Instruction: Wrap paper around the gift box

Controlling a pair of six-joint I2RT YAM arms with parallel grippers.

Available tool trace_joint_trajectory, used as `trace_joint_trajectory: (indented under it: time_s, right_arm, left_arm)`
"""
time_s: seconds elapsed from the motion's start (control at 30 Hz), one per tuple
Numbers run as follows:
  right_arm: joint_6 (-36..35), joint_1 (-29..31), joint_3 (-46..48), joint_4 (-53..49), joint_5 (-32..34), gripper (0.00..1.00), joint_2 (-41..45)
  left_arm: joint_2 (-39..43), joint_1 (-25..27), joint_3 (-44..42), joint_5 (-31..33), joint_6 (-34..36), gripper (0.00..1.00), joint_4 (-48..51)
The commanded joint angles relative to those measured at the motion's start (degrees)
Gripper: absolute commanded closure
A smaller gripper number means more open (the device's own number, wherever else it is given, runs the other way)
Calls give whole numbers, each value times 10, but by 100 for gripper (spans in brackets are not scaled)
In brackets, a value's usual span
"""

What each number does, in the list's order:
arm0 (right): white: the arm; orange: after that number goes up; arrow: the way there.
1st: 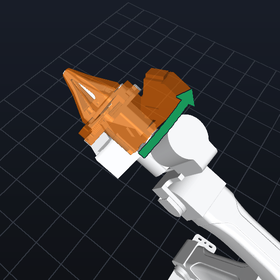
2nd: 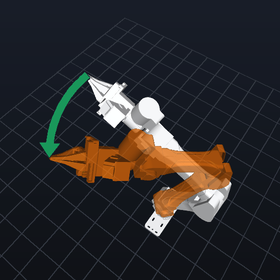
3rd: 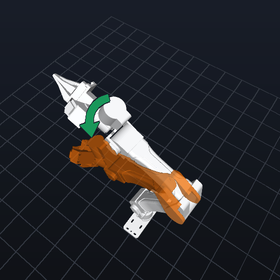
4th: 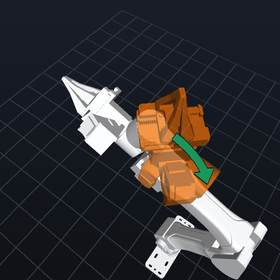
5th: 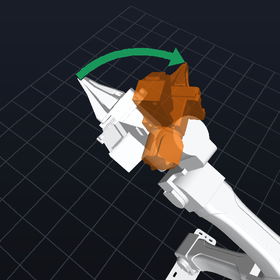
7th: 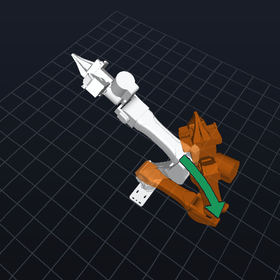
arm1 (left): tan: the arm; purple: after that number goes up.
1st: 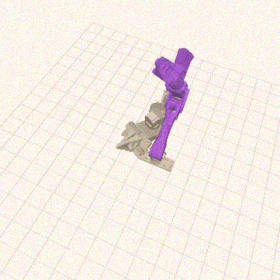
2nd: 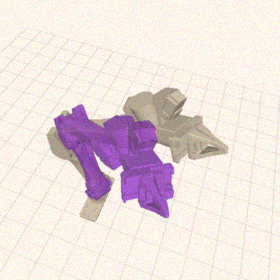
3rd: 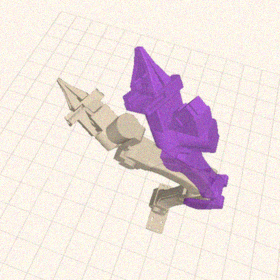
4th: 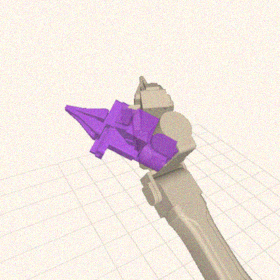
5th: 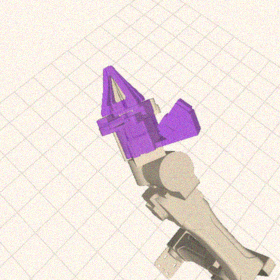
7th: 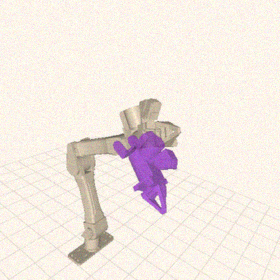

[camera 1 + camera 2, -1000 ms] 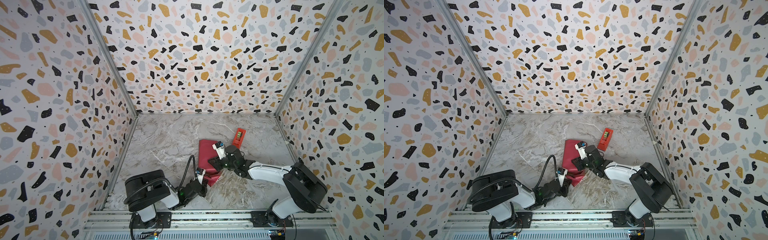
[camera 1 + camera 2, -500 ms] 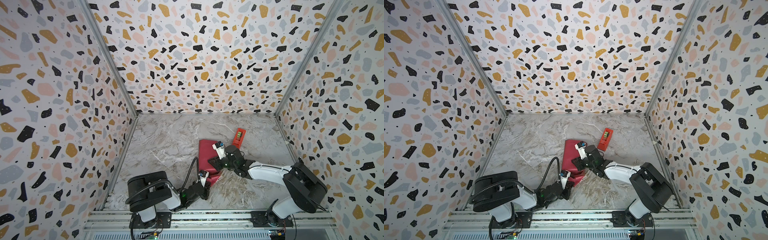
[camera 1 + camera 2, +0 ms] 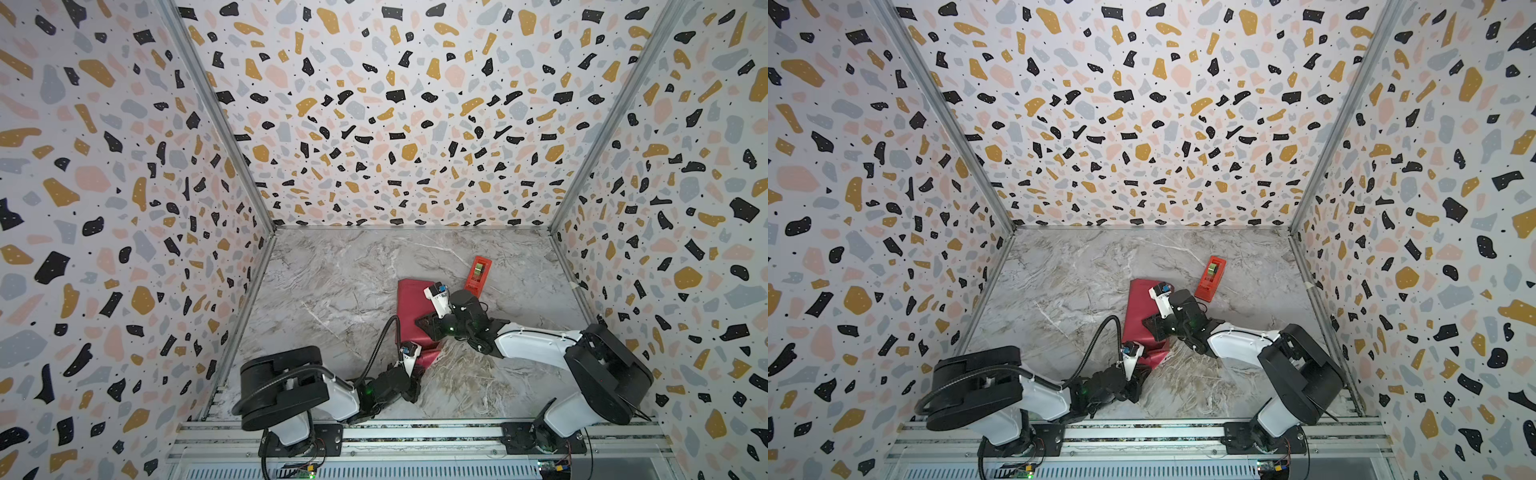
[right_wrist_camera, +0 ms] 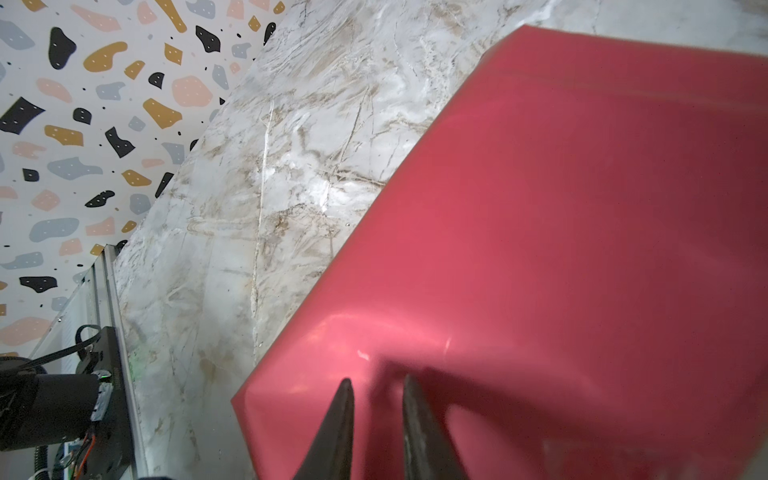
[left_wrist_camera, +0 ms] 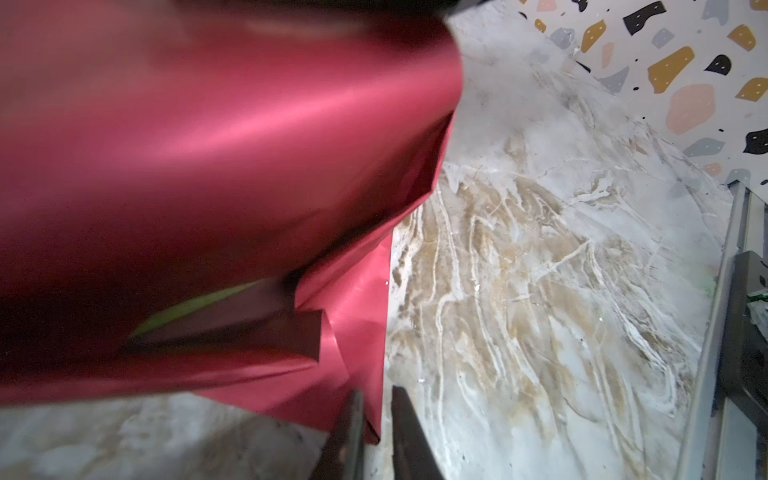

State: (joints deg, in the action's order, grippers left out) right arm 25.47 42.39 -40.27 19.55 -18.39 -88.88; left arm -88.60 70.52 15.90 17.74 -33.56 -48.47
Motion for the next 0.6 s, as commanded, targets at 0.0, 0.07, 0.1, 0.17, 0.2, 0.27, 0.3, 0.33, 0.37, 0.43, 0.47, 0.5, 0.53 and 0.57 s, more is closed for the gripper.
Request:
trace_joint_trajectory:
  time_s: [0.0,0.07,0.1,0.17,0.2,0.27,0.3,0.33,0.37,0.43,0.47,0.5,0.53,0.57]
  right_arm:
    - [1,5,16,-131,1,77,-35]
    - [-4,4,4,-141,0,76,-26]
    - [-6,3,-4,-145,0,74,-22]
    - [-18,2,-29,-164,0,69,-9]
    - [-24,2,-42,-174,3,67,-1]
    - [-37,1,-76,-200,10,62,21]
    - [-43,1,-90,-211,13,61,32]
    - [-48,1,-104,-223,17,58,47]
    - [-52,1,-116,-234,24,56,65]
    - [-57,3,-125,-252,34,52,100]
    - [-57,4,-122,-264,41,51,118]
    - [-56,5,-115,-273,47,50,136]
    - [-52,7,-100,-282,54,49,156]
    - [-46,12,-82,-291,62,48,177]
  left_arm:
    - [75,1,-5,43,13,78,41]
    - [131,-3,-21,58,9,74,63]
    - [156,-7,-27,63,5,72,76]
    - [216,-17,-36,74,-4,66,119]
    - [241,-22,-36,80,-9,63,140]
    - [295,-37,-34,89,-25,55,197]
    - [317,-49,-33,87,-31,53,217]
    - [340,-63,-34,78,-40,50,237]
    - [360,-80,-35,67,-53,48,257]
    - [390,-109,-36,33,-73,44,288]
    - [400,-120,-35,14,-82,42,305]
    - [405,-126,-36,-2,-90,41,315]
    - [408,-127,-38,-21,-98,39,322]
    - [408,-127,-42,-43,-105,38,321]
